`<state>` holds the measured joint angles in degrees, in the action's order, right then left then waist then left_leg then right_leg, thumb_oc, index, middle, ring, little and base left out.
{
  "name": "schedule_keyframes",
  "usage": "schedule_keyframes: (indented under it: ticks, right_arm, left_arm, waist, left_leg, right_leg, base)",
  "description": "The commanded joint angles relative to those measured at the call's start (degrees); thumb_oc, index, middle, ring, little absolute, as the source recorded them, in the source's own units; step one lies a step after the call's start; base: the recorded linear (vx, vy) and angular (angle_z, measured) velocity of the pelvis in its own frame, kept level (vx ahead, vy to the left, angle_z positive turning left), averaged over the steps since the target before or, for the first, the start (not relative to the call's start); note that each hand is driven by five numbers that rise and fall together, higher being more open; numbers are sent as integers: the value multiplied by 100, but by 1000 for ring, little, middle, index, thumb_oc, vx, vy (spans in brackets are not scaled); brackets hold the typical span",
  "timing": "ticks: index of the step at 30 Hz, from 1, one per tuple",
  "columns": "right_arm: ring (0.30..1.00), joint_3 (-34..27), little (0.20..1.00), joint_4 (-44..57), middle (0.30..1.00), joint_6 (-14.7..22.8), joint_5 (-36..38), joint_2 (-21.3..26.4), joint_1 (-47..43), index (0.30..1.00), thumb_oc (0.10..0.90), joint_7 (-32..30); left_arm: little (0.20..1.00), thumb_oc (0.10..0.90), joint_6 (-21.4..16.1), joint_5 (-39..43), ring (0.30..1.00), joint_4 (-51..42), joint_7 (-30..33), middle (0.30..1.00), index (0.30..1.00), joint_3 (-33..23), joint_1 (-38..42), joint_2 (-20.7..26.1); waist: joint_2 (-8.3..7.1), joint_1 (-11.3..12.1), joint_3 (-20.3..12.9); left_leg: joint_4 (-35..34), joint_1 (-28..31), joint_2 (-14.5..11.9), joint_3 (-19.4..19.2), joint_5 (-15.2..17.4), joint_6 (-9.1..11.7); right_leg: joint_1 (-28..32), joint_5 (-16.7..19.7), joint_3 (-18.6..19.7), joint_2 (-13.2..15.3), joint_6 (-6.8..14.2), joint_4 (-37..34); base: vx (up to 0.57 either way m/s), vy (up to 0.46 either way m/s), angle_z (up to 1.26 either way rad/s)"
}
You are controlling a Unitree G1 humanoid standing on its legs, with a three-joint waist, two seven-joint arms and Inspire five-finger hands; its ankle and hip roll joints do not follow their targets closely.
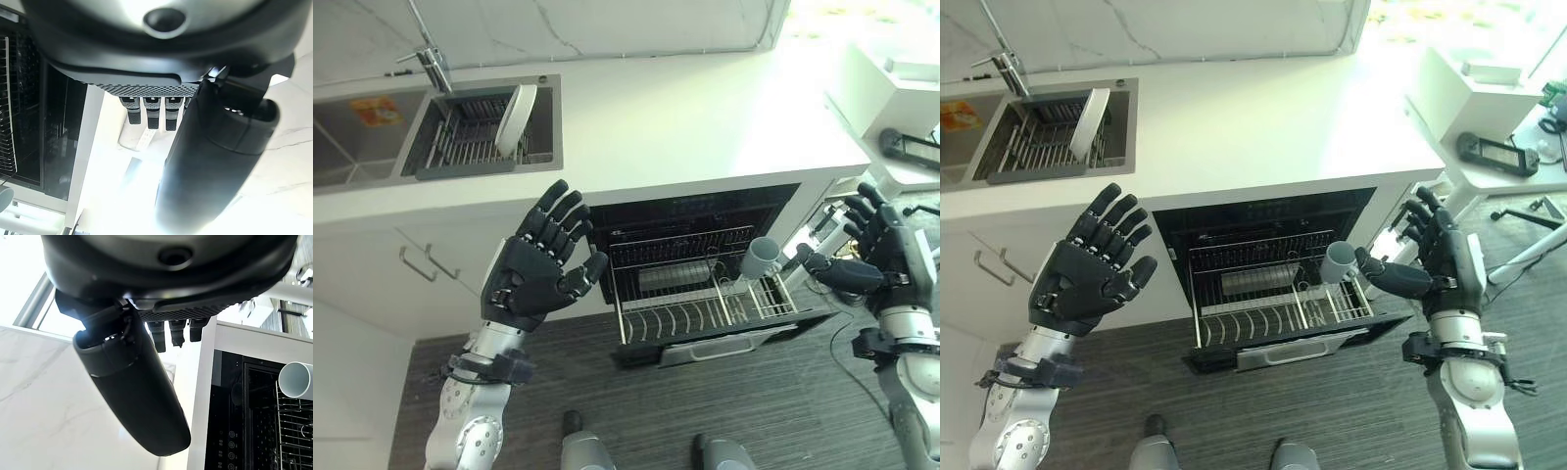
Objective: Place the dishes in the dishwasher.
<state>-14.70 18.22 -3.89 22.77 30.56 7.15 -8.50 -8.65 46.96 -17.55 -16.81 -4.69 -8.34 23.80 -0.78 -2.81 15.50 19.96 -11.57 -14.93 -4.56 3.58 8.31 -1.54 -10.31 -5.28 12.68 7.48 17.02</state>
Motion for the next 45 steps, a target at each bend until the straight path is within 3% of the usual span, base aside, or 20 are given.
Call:
schedule_keyframes:
  ticks: [1, 5, 8, 11, 12, 13, 14, 16, 19, 23, 33, 35, 37, 38, 41, 42, 43, 45]
  right_arm:
    - [900, -332, 900, 564, 900, 404, 140, 377, -697, 900, 800, -153]
    - [900, -468, 900, 636, 900, 569, 290, 182, -457, 900, 800, -343]
    - [900, -631, 900, 720, 900, 678, 416, -88, -178, 900, 800, -314]
    - [900, -430, 900, 682, 900, 599, 369, -378, -286, 900, 800, -291]
    - [900, -383, 900, 667, 900, 558, 376, -403, -323, 900, 800, -308]
    - [900, -217, 900, 604, 900, 393, 303, -497, -459, 900, 800, -289]
    - [900, -139, 900, 586, 900, 371, 247, -502, -514, 900, 800, -351]
    - [900, -40, 900, 562, 900, 342, 177, -425, -583, 900, 800, -468]
    - [900, -84, 900, 536, 900, 454, 329, -264, -570, 900, 800, -596]
    - [900, -222, 900, 463, 900, 838, 594, -188, -288, 900, 800, -235]
    - [900, -126, 900, 652, 900, 640, 545, 11, -437, 900, 800, -198]
    - [900, -130, 900, 633, 900, 635, 535, 39, -415, 900, 800, -128]
    - [900, -162, 900, 614, 900, 610, 588, 107, -402, 900, 800, -61]
    - [900, -173, 900, 593, 900, 603, 603, 181, -365, 900, 800, 25]
    - [900, -124, 900, 617, 900, 481, 521, 196, -388, 900, 800, 27]
    - [900, -50, 900, 643, 900, 463, 483, 202, -432, 900, 800, 0]
    - [900, -50, 900, 643, 900, 463, 483, 202, -432, 900, 800, 0]
    - [900, 132, 900, 716, 900, 594, 346, 171, -485, 900, 800, 6]
  left_arm:
    - [900, 800, -752, 301, 900, -677, -215, 900, 900, -479, 362, 12]
    - [900, 800, -603, 291, 900, -637, -276, 900, 900, -473, 651, 193]
    - [900, 800, -397, 238, 900, -659, -311, 900, 900, -470, 802, 300]
    - [900, 800, -467, -270, 900, -698, -77, 900, 900, -481, 861, 464]
    - [900, 800, -496, -343, 900, -719, -34, 900, 900, -489, 857, 500]
    - [900, 800, -579, -460, 900, -757, 43, 900, 900, -535, 827, 544]
    - [900, 800, -593, -446, 900, -773, 74, 900, 900, -535, 828, 565]
    - [900, 800, -605, -365, 900, -783, 125, 900, 900, -416, 903, 554]
    - [900, 800, -705, -539, 900, -757, 51, 900, 900, -189, 976, 460]
    - [900, 800, -835, -1094, 900, -785, 73, 900, 900, -123, 805, 407]
    - [900, 800, -967, -1466, 900, -870, 644, 900, 900, -42, 707, 328]
    - [900, 800, -971, -1481, 900, -846, 706, 900, 900, -14, 707, 307]
    - [900, 800, -968, -1459, 900, -848, 734, 900, 900, 2, 696, 289]
    - [900, 800, -1014, -1455, 900, -873, 755, 900, 900, -4, 627, 248]
    - [900, 800, -975, -1448, 900, -888, 718, 900, 900, 42, 665, 214]
    - [900, 800, -994, -1448, 900, -873, 715, 900, 900, 78, 672, 223]
    - [900, 800, -994, -1448, 900, -873, 715, 900, 900, 78, 672, 223]
    - [900, 800, -1064, -1479, 900, -873, 722, 900, 900, 123, 626, 214]
  waist:
    - [307, 35, -510]
    - [202, 19, -569]
    - [37, 86, -603]
    - [17, 295, -598]
    - [31, 340, -591]
    - [92, 467, -594]
    - [112, 496, -588]
    - [102, 481, -583]
    - [22, 444, -594]
    - [-92, 345, -604]
    - [-139, 282, -639]
    - [-206, 264, -562]
    - [-326, 287, -471]
    - [-381, 334, -335]
    - [-402, 344, -269]
    - [-389, 358, -273]
    - [-389, 358, -273]
    - [-153, 383, -283]
  left_leg:
    - [-277, 526, -231, 89, 534, -33]
    - [-277, 594, 110, -74, 718, -139]
    - [-277, 563, 606, -23, 914, -398]
    - [-277, 559, 863, -55, 1041, -630]
    - [-277, 567, 868, -71, 1050, -657]
    - [-277, 580, 881, -156, 1078, -744]
    - [-277, 590, 888, -169, 1107, -794]
    - [-277, 583, 1039, -57, 1149, -936]
    - [-277, 529, 1279, 8, 1086, -1028]
    - [-277, 646, 1502, -240, 1115, -1071]
    - [-277, 972, 1373, -611, 1045, -926]
    - [-277, 1086, 1396, -711, 950, -852]
    - [-224, 1192, 1483, -775, 648, -740]
    - [657, 827, 1485, -674, 444, -605]
    - [596, 596, 1324, -787, 393, -590]
    - [94, 653, 1286, -868, 310, -603]
    - [94, 653, 1286, -868, 310, -603]
    - [-277, 212, 1034, -792, 330, -527]
  right_leg:
    - [26, -353, -418, -318, -195, 17]
    - [-75, 157, -500, 218, 248, 17]
    - [-271, 908, -476, 652, 418, 17]
    - [-331, 1476, -865, 892, 475, 17]
    - [-289, 1467, -966, 895, 459, 17]
    - [-154, 1363, -1286, 707, 378, 17]
    - [-110, 1232, -1373, 501, 324, 17]
    - [-57, 658, -1194, -197, 158, 17]
    - [-142, 402, -1166, -741, -20, 17]
    - [-374, 45, -937, -803, -123, 17]
    - [-135, -238, -943, -955, -482, 17]
    - [-84, -225, -910, -899, -533, 17]
    - [-35, -219, -807, -799, -587, 17]
    - [19, -231, -715, -785, -666, 17]
    - [37, -215, -696, -777, -618, 17]
    - [43, -250, -689, -787, -575, 17]
    - [43, -250, -689, -787, -575, 17]
    - [83, -372, -653, -1044, -504, 17]
  base:
    - [73, 612, -29]
    - [40, 480, -18]
    - [17, 497, 13]
    - [-16, 405, -1]
    - [-33, 448, -29]
    - [-26, 362, -41]
    - [-3, 378, -36]
    - [37, 212, -45]
    - [33, 108, 19]
    - [95, -99, 29]
    - [150, -179, 12]
    - [88, -146, 16]
    - [81, -174, 10]
    - [51, -167, -9]
    - [55, -99, -21]
    - [55, -11, -15]
    - [83, 56, -3]
    - [107, 106, 3]
